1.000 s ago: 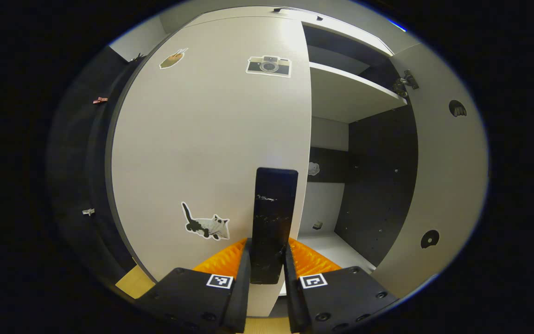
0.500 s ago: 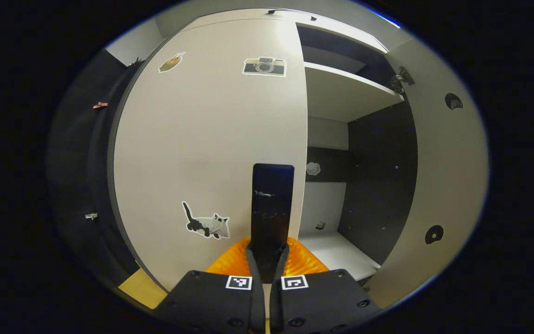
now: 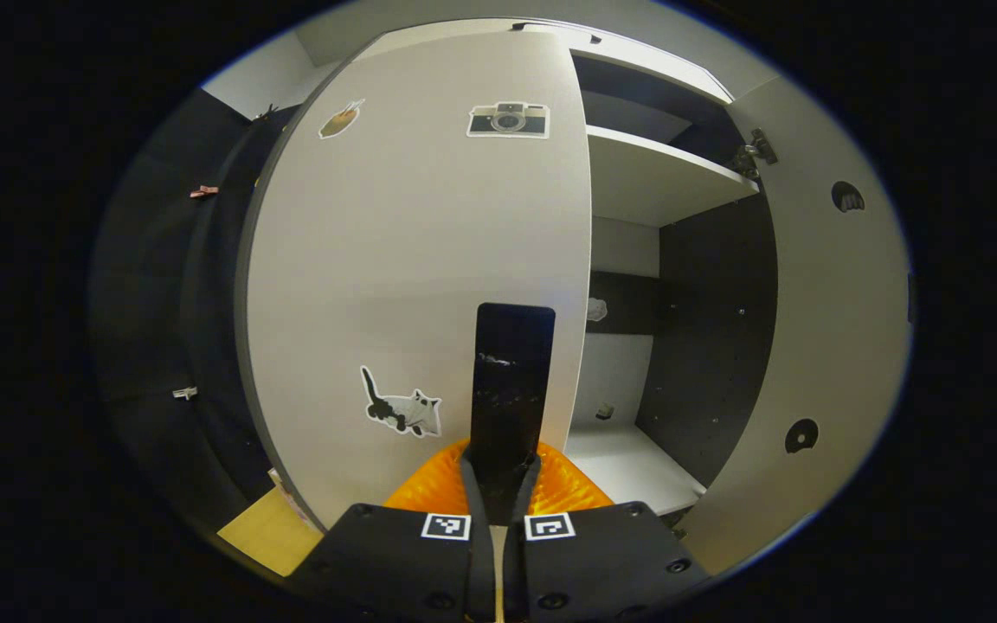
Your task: Open the right door of the double-door shoe cabinet with the right hand, and open the left door with the left hand.
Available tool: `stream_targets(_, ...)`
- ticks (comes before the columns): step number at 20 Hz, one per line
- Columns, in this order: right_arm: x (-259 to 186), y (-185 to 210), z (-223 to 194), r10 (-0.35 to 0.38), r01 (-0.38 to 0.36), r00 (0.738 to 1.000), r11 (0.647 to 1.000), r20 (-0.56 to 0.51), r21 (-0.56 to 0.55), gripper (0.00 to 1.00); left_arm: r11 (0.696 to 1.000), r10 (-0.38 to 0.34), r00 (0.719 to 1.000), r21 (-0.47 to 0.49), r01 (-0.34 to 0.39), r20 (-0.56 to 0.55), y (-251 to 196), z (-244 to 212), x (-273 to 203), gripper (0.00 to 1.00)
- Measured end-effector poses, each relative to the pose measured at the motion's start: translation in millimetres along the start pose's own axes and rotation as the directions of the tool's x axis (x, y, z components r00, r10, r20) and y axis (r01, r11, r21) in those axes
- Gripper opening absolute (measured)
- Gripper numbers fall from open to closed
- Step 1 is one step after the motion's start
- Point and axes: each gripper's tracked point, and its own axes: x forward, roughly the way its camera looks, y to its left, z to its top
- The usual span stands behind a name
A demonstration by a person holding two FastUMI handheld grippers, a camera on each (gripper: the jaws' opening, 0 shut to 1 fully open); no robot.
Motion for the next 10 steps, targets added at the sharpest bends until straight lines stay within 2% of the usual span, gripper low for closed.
stream_targets(5,4.7,33.9,4.7,0.132,-0.132,0.991,0.99,0.003,-0.05,0.98,0.999,0.042,0.999,-0.001,-0.042,-0.005,12.9,-2.0,-31.6,0.08)
stream_targets(10,3.5,76.1,11.4,0.167,-0.163,0.985,0.983,0.041,-0.08,0.98,1.0,0.017,1.0,-0.005,-0.017,0.008,25.2,-1.6,-53.0,0.08)
